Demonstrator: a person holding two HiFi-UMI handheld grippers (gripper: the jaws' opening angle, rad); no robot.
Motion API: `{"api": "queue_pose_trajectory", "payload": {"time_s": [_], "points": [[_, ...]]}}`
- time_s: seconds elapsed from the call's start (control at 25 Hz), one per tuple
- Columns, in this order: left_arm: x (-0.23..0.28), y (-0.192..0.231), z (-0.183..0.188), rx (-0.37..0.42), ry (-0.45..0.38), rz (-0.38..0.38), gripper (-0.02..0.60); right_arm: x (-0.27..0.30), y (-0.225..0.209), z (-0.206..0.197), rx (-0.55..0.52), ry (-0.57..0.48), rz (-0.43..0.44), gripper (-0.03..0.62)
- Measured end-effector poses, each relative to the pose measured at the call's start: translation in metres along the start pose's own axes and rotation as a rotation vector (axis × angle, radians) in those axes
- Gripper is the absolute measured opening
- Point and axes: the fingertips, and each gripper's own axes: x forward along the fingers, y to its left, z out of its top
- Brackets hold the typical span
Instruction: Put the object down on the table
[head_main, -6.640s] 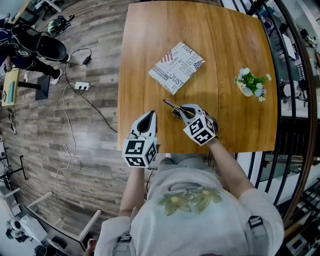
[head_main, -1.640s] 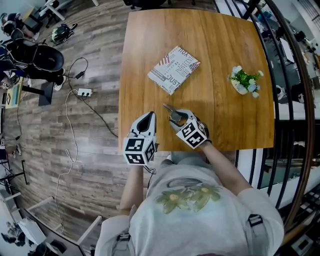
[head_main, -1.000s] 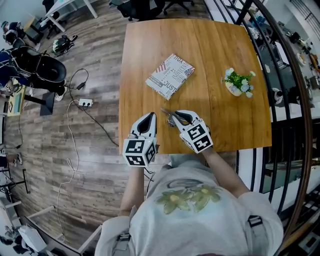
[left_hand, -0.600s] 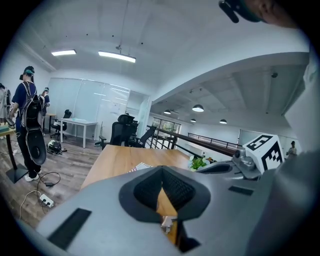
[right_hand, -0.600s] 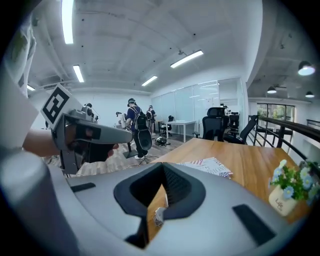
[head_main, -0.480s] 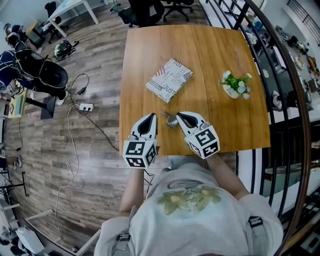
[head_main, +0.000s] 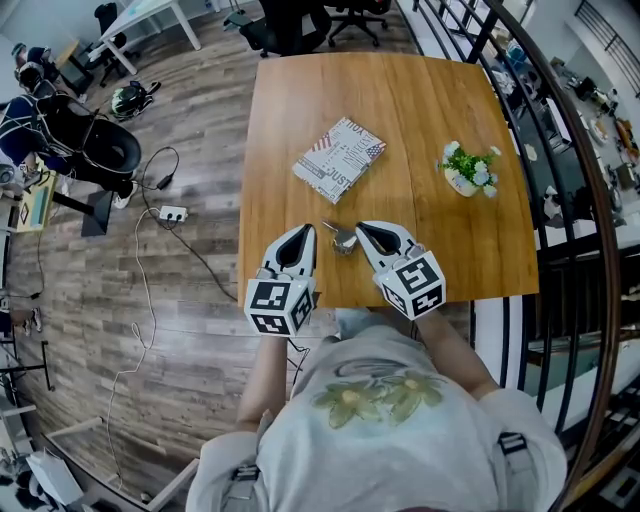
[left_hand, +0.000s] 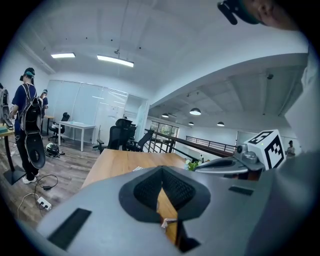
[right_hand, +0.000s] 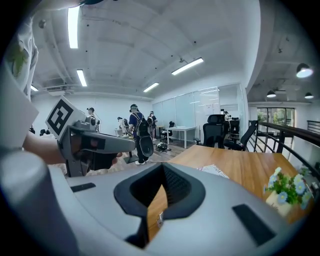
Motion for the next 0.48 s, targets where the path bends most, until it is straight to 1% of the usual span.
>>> {"api": "queue_pose_trajectory", "payload": {"time_s": [0.28, 0.48], "points": [[-0.008, -0.007, -0.005, -0.014, 0.007, -0.017, 0.014, -0.01, 0.005, 0.0, 0.016, 0.005, -0.015, 0.006], [-0.014, -0.014, -0.011, 0.0, 0.033, -0.035, 0.014, -0.015, 0.005, -0.001, 0.025, 0.004, -0.037, 0.006]]}}
